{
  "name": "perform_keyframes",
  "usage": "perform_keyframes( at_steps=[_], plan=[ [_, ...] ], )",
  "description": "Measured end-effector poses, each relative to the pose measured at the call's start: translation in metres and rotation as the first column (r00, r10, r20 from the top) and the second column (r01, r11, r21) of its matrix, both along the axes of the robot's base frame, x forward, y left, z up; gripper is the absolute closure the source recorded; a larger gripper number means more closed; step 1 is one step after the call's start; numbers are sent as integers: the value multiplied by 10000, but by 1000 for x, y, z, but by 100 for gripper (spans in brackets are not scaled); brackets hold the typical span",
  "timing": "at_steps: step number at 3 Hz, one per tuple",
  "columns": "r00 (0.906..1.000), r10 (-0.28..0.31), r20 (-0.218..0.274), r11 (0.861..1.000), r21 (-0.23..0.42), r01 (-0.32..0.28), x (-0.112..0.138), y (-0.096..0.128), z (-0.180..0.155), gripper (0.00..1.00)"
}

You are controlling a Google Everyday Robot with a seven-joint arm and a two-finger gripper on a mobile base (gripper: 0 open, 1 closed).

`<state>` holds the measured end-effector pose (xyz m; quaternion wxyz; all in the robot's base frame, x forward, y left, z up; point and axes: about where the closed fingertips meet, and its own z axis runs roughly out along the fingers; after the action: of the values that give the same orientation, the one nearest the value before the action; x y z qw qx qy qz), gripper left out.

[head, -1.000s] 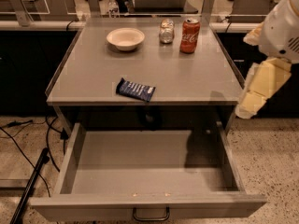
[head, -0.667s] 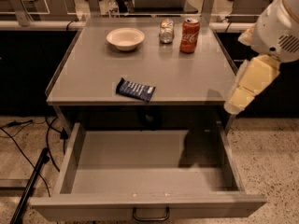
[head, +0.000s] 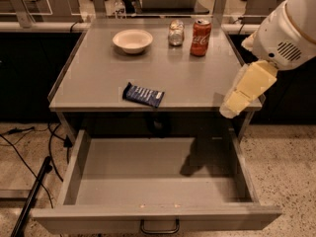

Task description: Place rxbar blueberry into top drawer

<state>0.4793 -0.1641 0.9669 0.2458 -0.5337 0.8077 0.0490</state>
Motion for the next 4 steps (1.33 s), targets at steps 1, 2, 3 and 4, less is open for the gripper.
perform_keyframes(
  at_steps=[1, 2, 3, 4],
  plan=[
    [9998, -193, -92, 9996, 205, 194, 6, 3, -7, 0],
    [9996, -168, -221, 9978, 635, 182, 18, 20, -24, 0],
    [9999, 154, -79, 9932, 1153, -144, 31, 49, -36, 0],
    [9980, 544, 335, 9842, 1666, -592, 43, 81, -41, 0]
  ],
)
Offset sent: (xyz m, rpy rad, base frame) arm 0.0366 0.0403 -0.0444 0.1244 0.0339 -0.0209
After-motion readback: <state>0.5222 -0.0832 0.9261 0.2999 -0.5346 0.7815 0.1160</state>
